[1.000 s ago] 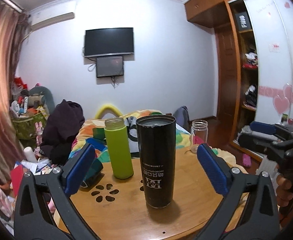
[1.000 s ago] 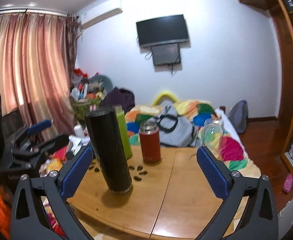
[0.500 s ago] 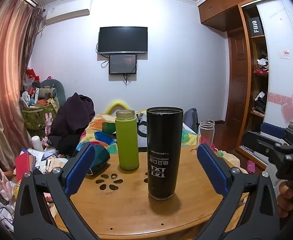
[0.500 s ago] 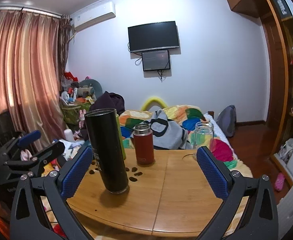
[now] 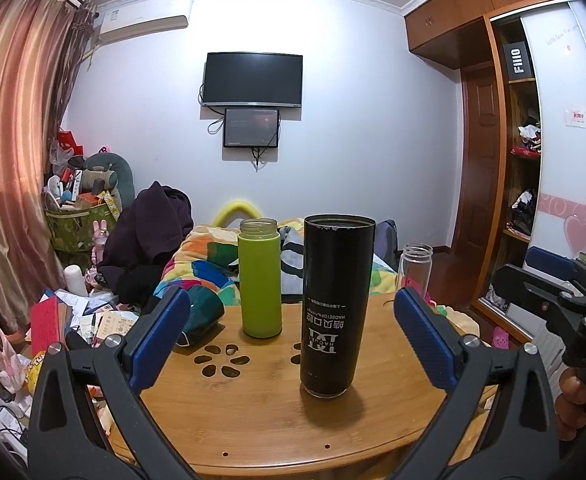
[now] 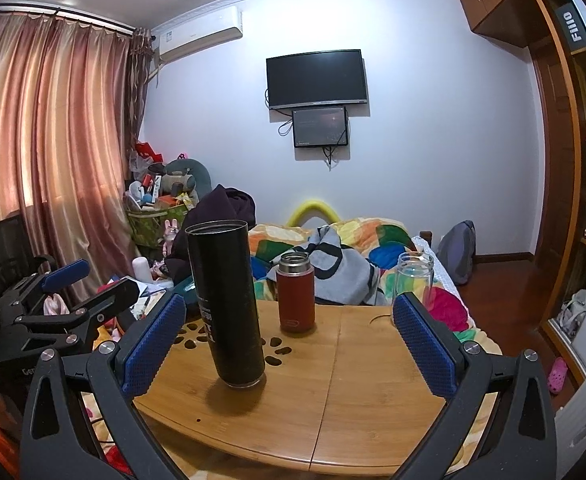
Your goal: Flip cup upside down
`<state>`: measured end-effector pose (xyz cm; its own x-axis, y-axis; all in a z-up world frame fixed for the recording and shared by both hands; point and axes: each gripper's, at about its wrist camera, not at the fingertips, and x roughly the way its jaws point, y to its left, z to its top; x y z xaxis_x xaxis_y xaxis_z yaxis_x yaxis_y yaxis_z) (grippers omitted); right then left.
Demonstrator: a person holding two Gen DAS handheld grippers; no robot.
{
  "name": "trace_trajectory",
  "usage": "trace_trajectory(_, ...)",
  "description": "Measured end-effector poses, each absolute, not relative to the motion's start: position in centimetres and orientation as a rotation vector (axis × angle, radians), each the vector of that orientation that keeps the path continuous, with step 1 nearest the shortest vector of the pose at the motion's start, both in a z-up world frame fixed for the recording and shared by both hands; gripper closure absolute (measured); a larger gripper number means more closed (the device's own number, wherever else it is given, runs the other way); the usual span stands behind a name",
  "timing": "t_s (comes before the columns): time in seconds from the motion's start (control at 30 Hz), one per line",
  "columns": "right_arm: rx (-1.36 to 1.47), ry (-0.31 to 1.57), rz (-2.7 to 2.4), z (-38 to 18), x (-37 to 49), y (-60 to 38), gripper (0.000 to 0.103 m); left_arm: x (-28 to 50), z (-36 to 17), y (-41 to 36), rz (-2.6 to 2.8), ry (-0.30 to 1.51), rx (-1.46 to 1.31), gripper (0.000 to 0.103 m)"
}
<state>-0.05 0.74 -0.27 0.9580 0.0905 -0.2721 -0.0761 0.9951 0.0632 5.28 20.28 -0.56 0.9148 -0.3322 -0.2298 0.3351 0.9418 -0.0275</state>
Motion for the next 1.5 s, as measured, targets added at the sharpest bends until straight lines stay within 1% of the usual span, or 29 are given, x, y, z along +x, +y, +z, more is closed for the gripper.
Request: trace_trajectory(1.5, 0.089, 0.277, 0.099, 0.15, 0.04, -0.11, 0.0, 4.84, -0.47, 20.68, -0.333, 0.231, 0.003, 0.0)
